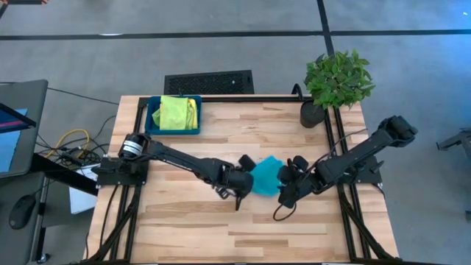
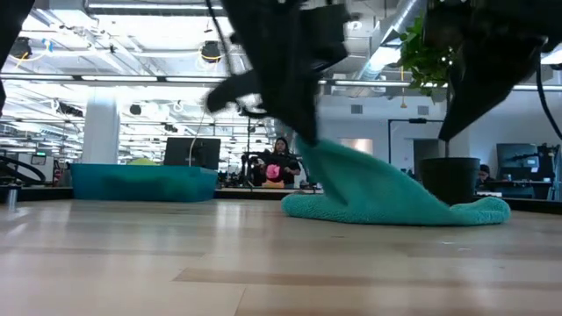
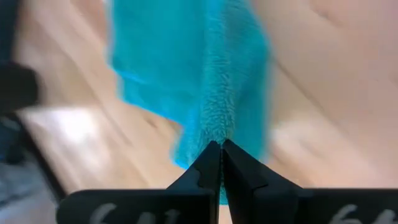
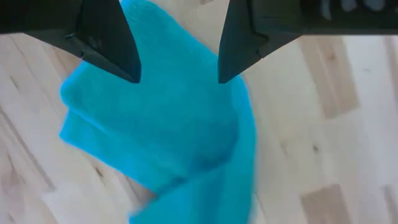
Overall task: Fold microfiber towels
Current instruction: Fold the blue towel, then put the blue towel into the blue bin
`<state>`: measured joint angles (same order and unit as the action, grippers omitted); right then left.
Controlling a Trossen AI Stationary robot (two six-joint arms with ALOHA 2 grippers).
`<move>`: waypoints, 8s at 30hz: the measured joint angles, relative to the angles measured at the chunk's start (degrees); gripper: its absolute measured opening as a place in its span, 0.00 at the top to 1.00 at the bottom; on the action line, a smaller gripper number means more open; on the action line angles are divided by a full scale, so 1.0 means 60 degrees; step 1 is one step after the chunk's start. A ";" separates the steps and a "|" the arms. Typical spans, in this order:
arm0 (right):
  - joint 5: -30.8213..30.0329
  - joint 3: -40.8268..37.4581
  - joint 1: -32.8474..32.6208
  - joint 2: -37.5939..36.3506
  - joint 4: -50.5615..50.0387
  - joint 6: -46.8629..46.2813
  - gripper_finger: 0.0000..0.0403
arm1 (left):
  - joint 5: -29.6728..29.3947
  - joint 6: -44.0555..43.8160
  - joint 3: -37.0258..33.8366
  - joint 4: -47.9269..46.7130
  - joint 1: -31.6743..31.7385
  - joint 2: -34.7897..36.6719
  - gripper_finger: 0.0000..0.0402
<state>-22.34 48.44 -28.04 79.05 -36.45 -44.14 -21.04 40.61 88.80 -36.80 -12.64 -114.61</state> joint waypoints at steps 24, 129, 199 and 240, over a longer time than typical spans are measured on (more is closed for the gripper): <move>0.0322 -0.0304 0.0505 0.2075 0.4260 0.3348 0.41 | 0.1429 -0.7643 -0.0015 -0.5832 -0.2556 0.0129 1.00; -0.0016 -0.0272 -0.0188 0.1559 0.4819 0.4936 0.41 | 0.8399 -0.6299 -0.1935 0.0221 0.3870 0.0788 0.61; -0.0002 -0.0261 -0.0054 0.1555 0.4590 0.4765 0.41 | 0.8596 -1.2706 -0.7097 0.6874 0.3883 0.2052 0.61; -0.0002 -0.0261 -0.0064 0.1552 0.4340 0.4583 0.41 | 0.6172 -1.1456 -0.7046 0.6634 0.3566 0.2207 1.00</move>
<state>-22.35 46.87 -28.42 88.36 -10.41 -16.64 15.99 -28.13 46.52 3.00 8.76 -101.37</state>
